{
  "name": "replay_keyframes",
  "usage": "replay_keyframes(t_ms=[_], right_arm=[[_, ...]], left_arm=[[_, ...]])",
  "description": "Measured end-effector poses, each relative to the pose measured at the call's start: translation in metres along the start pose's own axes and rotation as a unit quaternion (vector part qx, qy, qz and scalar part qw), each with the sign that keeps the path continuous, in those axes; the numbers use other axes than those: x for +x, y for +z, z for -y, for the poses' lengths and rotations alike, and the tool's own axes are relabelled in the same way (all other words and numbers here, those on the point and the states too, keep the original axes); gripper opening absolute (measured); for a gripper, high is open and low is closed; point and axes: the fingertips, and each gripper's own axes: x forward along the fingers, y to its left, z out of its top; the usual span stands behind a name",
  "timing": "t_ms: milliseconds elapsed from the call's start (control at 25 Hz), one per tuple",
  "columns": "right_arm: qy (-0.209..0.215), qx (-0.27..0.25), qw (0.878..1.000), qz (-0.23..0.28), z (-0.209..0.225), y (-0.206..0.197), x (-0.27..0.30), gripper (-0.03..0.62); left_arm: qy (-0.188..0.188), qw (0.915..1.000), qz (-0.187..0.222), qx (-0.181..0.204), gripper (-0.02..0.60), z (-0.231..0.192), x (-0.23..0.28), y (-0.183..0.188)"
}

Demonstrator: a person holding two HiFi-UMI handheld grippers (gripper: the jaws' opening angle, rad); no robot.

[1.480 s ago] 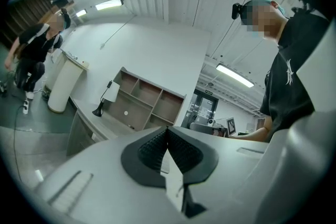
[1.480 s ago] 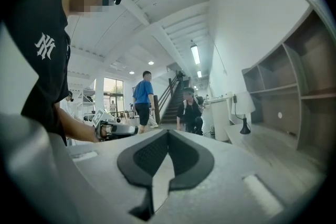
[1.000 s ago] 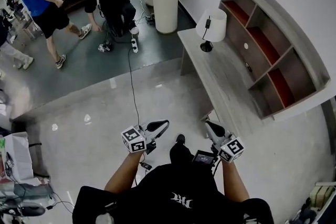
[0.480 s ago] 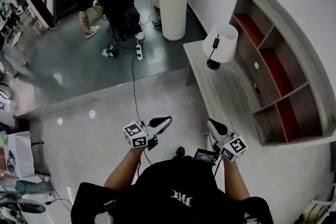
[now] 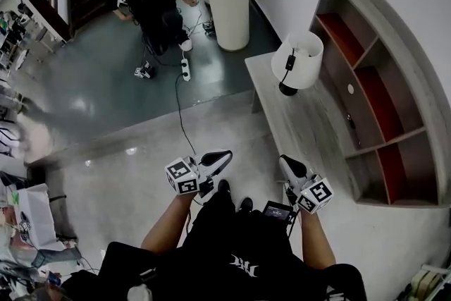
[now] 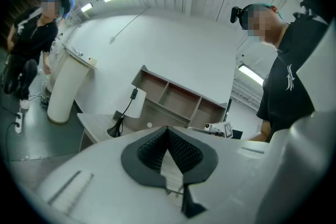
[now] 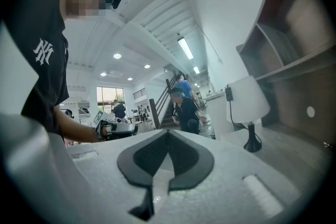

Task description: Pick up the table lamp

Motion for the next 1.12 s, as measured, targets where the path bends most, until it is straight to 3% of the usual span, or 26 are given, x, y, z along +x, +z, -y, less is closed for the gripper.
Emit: replay_keyframes(t_ms=[480, 1120], right_arm=[[-0.070, -0.002, 0.998, 0.002, 0.056, 0.033, 0.045, 0.002], [-0.140, -0.001, 0.990, 0.003, 0.102, 0.063, 0.123, 0.002]], left_arm=[[-0.051, 0.9986, -0.012, -0.006, -0.003, -0.083, 0.039, 0.047], [-0.092, 0.9953, -0.026, -0.010, -0.003, -0.187, 0.044, 0.115]])
